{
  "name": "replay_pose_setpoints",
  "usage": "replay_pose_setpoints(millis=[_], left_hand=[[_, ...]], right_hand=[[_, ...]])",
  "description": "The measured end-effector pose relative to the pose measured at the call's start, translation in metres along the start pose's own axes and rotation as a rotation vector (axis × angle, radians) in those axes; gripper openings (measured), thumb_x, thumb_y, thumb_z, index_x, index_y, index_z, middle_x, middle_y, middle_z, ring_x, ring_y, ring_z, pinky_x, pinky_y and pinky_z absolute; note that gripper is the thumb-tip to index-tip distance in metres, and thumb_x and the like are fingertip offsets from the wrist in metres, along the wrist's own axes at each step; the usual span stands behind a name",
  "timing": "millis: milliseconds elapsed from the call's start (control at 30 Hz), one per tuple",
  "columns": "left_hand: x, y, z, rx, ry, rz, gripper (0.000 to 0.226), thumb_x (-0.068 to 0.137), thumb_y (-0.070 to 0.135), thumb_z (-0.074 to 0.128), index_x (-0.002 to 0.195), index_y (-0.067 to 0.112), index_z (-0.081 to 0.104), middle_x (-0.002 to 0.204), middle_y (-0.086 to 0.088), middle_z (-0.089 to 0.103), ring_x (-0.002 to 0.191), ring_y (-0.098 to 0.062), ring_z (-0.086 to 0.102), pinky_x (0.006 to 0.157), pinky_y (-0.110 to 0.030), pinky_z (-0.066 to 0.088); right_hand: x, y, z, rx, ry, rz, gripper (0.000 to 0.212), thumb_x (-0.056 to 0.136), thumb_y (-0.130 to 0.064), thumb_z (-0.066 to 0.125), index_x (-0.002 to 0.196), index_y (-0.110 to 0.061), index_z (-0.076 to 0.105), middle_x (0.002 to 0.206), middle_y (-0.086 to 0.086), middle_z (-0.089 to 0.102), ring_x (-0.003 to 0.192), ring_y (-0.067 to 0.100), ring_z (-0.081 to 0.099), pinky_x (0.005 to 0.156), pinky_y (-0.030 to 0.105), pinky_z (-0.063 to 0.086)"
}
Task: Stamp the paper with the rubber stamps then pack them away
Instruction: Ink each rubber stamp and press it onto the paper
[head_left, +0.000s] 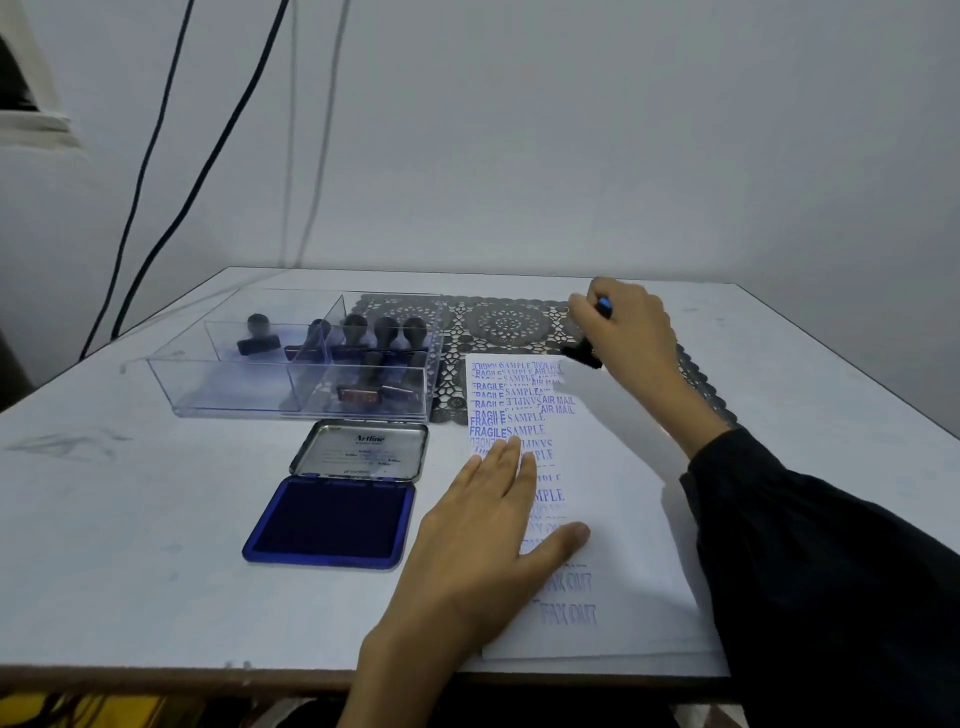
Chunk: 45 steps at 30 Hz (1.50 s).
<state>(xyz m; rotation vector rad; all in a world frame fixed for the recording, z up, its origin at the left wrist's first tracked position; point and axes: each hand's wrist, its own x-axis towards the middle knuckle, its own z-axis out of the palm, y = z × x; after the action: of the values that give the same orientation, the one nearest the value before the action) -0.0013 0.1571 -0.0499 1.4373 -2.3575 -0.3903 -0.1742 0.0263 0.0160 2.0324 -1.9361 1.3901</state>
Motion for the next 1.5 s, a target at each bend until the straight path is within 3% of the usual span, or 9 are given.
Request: replay_pose_setpoints(millis=[500, 633, 767, 900, 1033, 1267, 1333, 1400, 1500], left_hand=[[-0.002, -0.007, -0.003, -0.072, 0.127, 0.069, 0.072, 0.093, 0.061, 0.035, 0.153, 0.028, 0.012, 0.159, 0.014, -0.001, 0.143, 0.004, -0.006, 0.111, -0.013, -0.004], [-0.006, -0.020, -0.024, -0.053, 0.222, 0.078, 0.071, 0.091, 0.063, 0.037, 0.152, 0.031, 0.018, 0.158, 0.020, 0.005, 0.141, 0.007, -0.002, 0.105, -0.007, -0.003], [-0.009, -0.049, -0.062, -0.053, 0.347, 0.043, 0.067, 0.088, 0.058, 0.045, 0.147, 0.030, 0.032, 0.154, 0.021, 0.019, 0.136, 0.013, 0.007, 0.097, 0.006, -0.005], [-0.012, -0.090, -0.098, -0.057, 0.459, -0.080, 0.070, 0.081, 0.058, 0.045, 0.144, 0.028, 0.041, 0.151, 0.018, 0.031, 0.140, 0.004, 0.020, 0.111, -0.020, 0.018], [-0.009, -0.134, -0.125, -0.012, 0.517, -0.208, 0.067, 0.085, 0.053, 0.054, 0.142, 0.020, 0.044, 0.151, 0.006, 0.037, 0.141, -0.009, 0.027, 0.112, -0.036, 0.025], [0.001, -0.184, -0.138, 0.024, 0.510, -0.394, 0.090, 0.075, 0.070, 0.061, 0.147, 0.023, 0.035, 0.156, 0.010, 0.025, 0.145, -0.006, 0.010, 0.113, -0.041, 0.022], [0.000, -0.189, -0.136, -0.006, 0.500, -0.413, 0.099, 0.066, 0.077, 0.051, 0.148, 0.026, 0.031, 0.157, 0.012, 0.020, 0.145, -0.004, 0.008, 0.114, -0.041, 0.020], [-0.001, -0.193, -0.131, -0.047, 0.505, -0.424, 0.104, 0.063, 0.082, 0.044, 0.150, 0.029, 0.027, 0.157, 0.015, 0.016, 0.144, -0.001, 0.007, 0.113, -0.041, 0.019], [-0.001, -0.199, -0.126, -0.088, 0.538, -0.408, 0.105, 0.064, 0.086, 0.045, 0.150, 0.031, 0.024, 0.157, 0.020, 0.014, 0.142, 0.006, 0.005, 0.112, -0.036, 0.020]], right_hand=[[-0.013, -0.041, 0.016, 0.137, -0.135, -0.116, 0.035, 0.087, -0.025, 0.053, 0.057, -0.017, 0.037, 0.053, 0.010, 0.045, 0.052, 0.018, 0.035, 0.053, 0.029, 0.026], [-0.006, -0.064, 0.021, 0.195, -0.162, -0.119, 0.035, 0.086, -0.027, 0.053, 0.055, -0.019, 0.038, 0.054, 0.008, 0.047, 0.056, 0.032, 0.055, 0.055, 0.028, 0.032], [0.010, -0.094, 0.031, 0.215, -0.159, -0.134, 0.034, 0.083, -0.030, 0.053, 0.055, -0.017, 0.040, 0.067, 0.013, 0.063, 0.063, 0.027, 0.054, 0.057, 0.029, 0.034], [0.027, -0.126, 0.051, 0.246, -0.266, -0.140, 0.025, 0.084, -0.029, 0.055, 0.068, -0.012, 0.050, 0.065, 0.006, 0.053, 0.060, 0.019, 0.042, 0.057, 0.029, 0.029], [0.041, -0.152, 0.081, 0.291, -0.439, -0.109, 0.025, 0.083, -0.035, 0.057, 0.073, -0.015, 0.047, 0.070, 0.003, 0.051, 0.063, 0.019, 0.042, 0.060, 0.031, 0.031], [0.055, -0.188, 0.134, 0.388, -0.667, 0.009, 0.030, 0.081, -0.028, 0.051, 0.102, -0.010, 0.039, 0.071, 0.005, 0.048, 0.056, 0.017, 0.039, 0.052, 0.029, 0.031], [0.060, -0.194, 0.144, 0.385, -0.726, -0.005, 0.018, 0.084, -0.022, 0.055, 0.089, -0.011, 0.041, 0.068, 0.007, 0.048, 0.050, 0.015, 0.037, 0.043, 0.022, 0.030], [0.065, -0.196, 0.154, 0.371, -0.743, -0.039, 0.030, 0.087, -0.018, 0.060, 0.070, -0.014, 0.036, 0.065, 0.008, 0.050, 0.045, 0.013, 0.034, 0.035, 0.014, 0.025], [0.066, -0.200, 0.165, 0.375, -0.743, -0.061, 0.030, 0.088, -0.022, 0.065, 0.072, -0.015, 0.039, 0.065, 0.007, 0.058, 0.048, 0.013, 0.038, 0.038, 0.016, 0.028]])
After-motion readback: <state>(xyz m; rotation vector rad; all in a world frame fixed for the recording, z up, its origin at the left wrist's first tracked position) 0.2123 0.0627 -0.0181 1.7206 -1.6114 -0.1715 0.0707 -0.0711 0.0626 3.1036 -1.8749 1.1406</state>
